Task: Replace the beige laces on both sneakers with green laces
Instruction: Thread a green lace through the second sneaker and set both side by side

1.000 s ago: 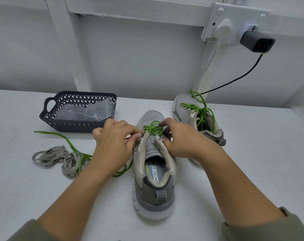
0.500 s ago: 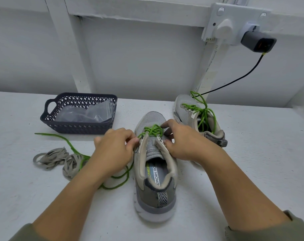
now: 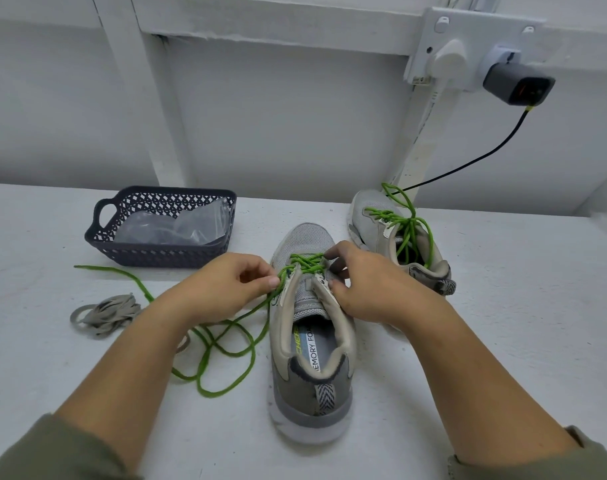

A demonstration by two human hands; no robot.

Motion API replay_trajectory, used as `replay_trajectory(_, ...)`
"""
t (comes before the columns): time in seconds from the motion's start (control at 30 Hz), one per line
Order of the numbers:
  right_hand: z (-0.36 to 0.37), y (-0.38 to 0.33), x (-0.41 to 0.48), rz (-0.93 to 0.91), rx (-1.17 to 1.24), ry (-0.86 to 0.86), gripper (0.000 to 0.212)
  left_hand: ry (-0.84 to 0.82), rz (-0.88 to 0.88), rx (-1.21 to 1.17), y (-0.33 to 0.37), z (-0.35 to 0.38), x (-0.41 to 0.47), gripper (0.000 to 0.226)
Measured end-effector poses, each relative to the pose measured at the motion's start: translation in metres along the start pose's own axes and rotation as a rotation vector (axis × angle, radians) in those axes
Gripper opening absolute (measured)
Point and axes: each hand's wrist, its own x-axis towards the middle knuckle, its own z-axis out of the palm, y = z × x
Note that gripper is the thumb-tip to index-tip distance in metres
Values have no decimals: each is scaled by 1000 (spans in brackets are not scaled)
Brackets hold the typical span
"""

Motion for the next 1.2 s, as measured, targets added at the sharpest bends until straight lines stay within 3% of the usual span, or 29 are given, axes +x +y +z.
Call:
replay_trajectory(0.1, 0, 0, -1, 1, 15, -1, 42, 11, -1, 37, 0, -2, -1, 15)
replay_trajectory(0.2, 0, 1, -1, 3, 27, 4, 42, 8, -135, -75, -1, -15, -5, 28)
replay_trajectory(0.27, 0, 1, -1, 5, 35, 6, 42, 33, -186, -312, 2, -27, -8, 32)
replay_trajectory(0.33, 0, 1, -2, 10, 41, 1, 42, 187, -186, -717, 7, -33, -7, 33)
replay_trajectory(0.4, -2, 0, -3, 8, 39, -13, 39, 309, -117, -857, 14, -31, -6, 35)
replay_trajectory(0.57, -9, -11, 0, -44, 155, 100, 29, 234, 88, -349, 33, 4, -10, 24)
replay_trajectory(0.77, -8, -30, 1, 134, 713, 85, 45, 346, 181, -183, 34, 24, -9, 16)
replay_trajectory(0.83, -5, -33, 7, 128, 796, 130, 35, 393, 157, -202, 37, 26, -10, 10)
replay_trajectory(0.93, -4, -33, 14, 105, 793, 213, 20, 448, 72, -211, 36, 25, -10, 11)
replay_trajectory(1.0, -6, -30, 17, 81, 717, 206, 20, 493, 39, -134, 29, 20, -6, 16)
replay_trajectory(1.07, -9, -29, 18, 24, 596, 168, 21, 476, 101, -10, 24, 11, -1, 16)
replay_trajectory(1.13, -11, -30, 19, -34, 514, 138, 21, 348, 209, 112, 24, 5, 6, 22)
replay_trajectory(1.2, -14, -31, 17, -65, 477, 127, 26, 344, 233, 143, 26, 6, 12, 8)
